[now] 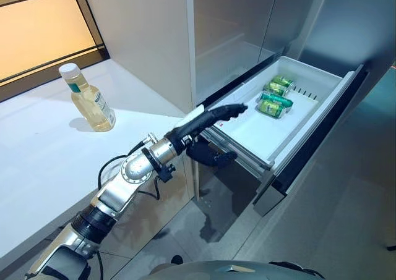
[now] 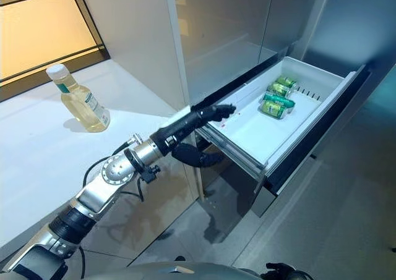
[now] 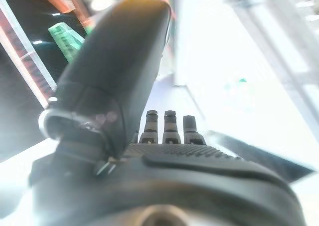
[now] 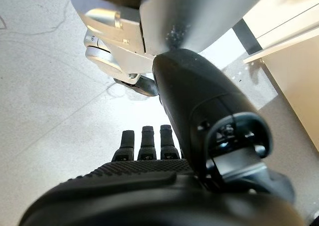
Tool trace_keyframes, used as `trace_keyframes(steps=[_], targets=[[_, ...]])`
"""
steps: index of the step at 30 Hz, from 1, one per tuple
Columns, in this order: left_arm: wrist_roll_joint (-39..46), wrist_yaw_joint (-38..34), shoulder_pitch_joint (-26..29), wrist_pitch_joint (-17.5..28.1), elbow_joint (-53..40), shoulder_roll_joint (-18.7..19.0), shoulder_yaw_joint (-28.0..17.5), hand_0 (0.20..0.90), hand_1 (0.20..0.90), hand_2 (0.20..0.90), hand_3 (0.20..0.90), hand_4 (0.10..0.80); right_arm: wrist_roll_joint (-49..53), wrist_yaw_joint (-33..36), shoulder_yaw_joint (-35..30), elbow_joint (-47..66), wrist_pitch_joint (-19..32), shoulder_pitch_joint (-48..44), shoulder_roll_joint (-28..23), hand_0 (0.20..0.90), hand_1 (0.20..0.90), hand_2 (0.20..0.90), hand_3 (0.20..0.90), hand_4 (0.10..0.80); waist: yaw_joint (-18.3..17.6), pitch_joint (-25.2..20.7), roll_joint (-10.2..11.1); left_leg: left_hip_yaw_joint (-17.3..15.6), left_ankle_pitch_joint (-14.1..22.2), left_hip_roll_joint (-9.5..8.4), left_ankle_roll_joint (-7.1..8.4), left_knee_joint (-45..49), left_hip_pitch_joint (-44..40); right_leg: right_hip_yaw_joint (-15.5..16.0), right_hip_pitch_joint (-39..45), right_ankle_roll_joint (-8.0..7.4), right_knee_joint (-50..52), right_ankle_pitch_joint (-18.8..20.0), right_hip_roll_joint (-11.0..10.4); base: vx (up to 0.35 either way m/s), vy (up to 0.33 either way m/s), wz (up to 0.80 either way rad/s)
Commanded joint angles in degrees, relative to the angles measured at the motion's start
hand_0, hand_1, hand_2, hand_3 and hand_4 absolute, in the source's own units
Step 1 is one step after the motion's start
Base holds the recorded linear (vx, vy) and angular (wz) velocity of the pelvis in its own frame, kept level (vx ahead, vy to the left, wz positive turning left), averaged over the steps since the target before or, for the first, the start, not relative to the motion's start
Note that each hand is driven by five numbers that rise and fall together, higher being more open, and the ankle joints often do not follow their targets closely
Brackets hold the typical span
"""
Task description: Put drinks into fridge and close the fridge
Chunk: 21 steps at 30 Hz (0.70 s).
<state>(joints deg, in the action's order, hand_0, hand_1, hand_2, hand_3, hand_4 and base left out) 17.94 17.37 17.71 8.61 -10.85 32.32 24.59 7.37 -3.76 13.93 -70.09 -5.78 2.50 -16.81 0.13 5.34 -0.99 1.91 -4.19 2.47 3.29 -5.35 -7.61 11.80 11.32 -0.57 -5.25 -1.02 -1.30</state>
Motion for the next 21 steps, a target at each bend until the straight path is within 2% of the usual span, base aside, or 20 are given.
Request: trace_keyframes(steps=[1,6,10,11,12,13,14,16,18,21], targets=[[8.48,-2.61,10.58,0.68,-5.51,-0.99,-4.64,0.900,0.900,0.900,0.900,0.800,1.69,-0.11,1.68,-2.00,1.36,-1.44,4.37,0.900,0.900,0.900,0.900,0.800,1.58,-0.56,1.28,-1.91,5.79,-3.96,-4.19,0.35,-0.21,-0.52,-2.86,-3.61,1.81,1.11,-0.96,0.000,0.000,0.00],[9.06,-7.15,13.51,-1.05,-8.26,-0.37,-7.22,0.900,0.900,0.900,0.900,0.800,2.46,0.24,2.47,-1.96,1.17,-1.66,4.58,0.900,0.900,0.900,0.900,0.800,1.51,-0.86,1.31,-1.57,5.74,-4.09,-4.17,0.35,-0.02,-0.74,-2.97,-3.42,1.69,1.06,-0.78,0.000,0.000,0.00],[5.98,-14.58,15.54,-2.13,-8.13,2.07,-10.96,0.900,0.900,0.900,0.900,0.800,3.15,0.53,3.02,-1.71,0.66,-1.60,4.59,0.900,0.900,0.900,0.900,0.800,1.58,-1.41,1.26,-1.36,5.67,-4.20,-4.11,0.35,0.09,-0.99,-2.93,-3.18,1.51,0.89,-0.60,0.000,0.000,0.00],[5.95,-14.92,15.72,-1.99,-7.90,2.29,-11.25,0.900,0.900,0.900,0.900,0.800,3.19,0.54,3.06,-1.77,0.65,-1.63,4.60,0.900,0.900,0.900,0.900,0.800,1.58,-1.43,1.25,-1.35,5.67,-4.21,-4.10,0.35,0.07,-0.98,-2.92,-3.18,1.51,0.88,-0.60,0.000,0.000,0.00],[-0.65,-12.63,15.75,-1.60,-8.01,3.08,-12.44,0.900,0.900,0.900,0.900,0.800,3.40,0.46,2.90,-1.87,0.78,-1.66,4.60,0.900,0.900,0.900,0.900,0.800,1.79,-1.54,1.34,-1.40,5.07,-4.28,-4.10,0.35,0.60,-0.89,-3.44,-3.08,1.65,1.20,-0.64,0.000,0.000,0.00],[-0.66,-12.64,15.68,-1.61,-8.03,3.07,-12.44,0.900,0.900,0.900,0.900,0.800,3.39,0.46,2.92,-1.88,0.78,-1.61,4.60,0.900,0.900,0.900,0.900,0.800,1.79,-1.64,1.32,-1.35,5.58,-4.24,-4.06,0.35,0.34,-0.96,-3.13,-3.13,1.52,0.84,-0.57,-0.052,-0.014,0.01],[-3.30,-13.62,11.58,3.61,-9.17,3.63,-13.93,0.900,0.900,0.900,0.900,0.800,3.36,0.55,1.61,-1.29,0.60,-1.42,4.71,0.900,0.900,0.900,0.900,0.800,2.47,-1.42,1.39,-0.90,5.13,-4.29,-3.94,0.35,0.88,-0.61,-3.48,-3.11,1.51,1.11,-0.64,-0.034,-0.010,0.01],[-0.91,-11.79,4.11,13.12,-9.03,6.35,-20.17,0.900,0.900,0.900,0.900,0.800,4.24,0.89,0.22,1.01,-0.41,-0.29,4.15,0.900,0.900,0.900,0.900,0.800,3.68,-0.44,1.24,-0.14,4.79,-4.42,-3.84,0.35,0.76,0.14,-2.90,-2.95,1.44,1.17,-0.94,-0.029,0.018,0.04],[3.07,-8.73,-2.49,20.00,-8.80,6.88,-25.78,0.900,0.900,0.900,0.900,0.800,4.80,1.01,-1.17,1.86,-0.24,0.96,4.05,0.900,0.900,0.900,0.900,0.800,4.84,-0.11,1.18,0.57,5.08,-4.48,-3.71,0.35,0.46,0.74,-2.33,-2.89,1.41,0.84,-1.05,0.020,0.019,0.10],[5.56,-7.29,-6.95,22.58,-9.83,5.88,-30.00,0.900,0.900,0.900,0.900,0.800,5.31,0.73,-2.26,1.65,0.16,1.49,3.98,0.900,0.900,0.900,0.900,0.800,5.80,-0.16,1.20,1.18,5.07,-4.55,-3.58,0.35,0.44,1.38,-2.10,-2.78,1.49,0.70,-1.13,0.008,-0.001,0.17]])
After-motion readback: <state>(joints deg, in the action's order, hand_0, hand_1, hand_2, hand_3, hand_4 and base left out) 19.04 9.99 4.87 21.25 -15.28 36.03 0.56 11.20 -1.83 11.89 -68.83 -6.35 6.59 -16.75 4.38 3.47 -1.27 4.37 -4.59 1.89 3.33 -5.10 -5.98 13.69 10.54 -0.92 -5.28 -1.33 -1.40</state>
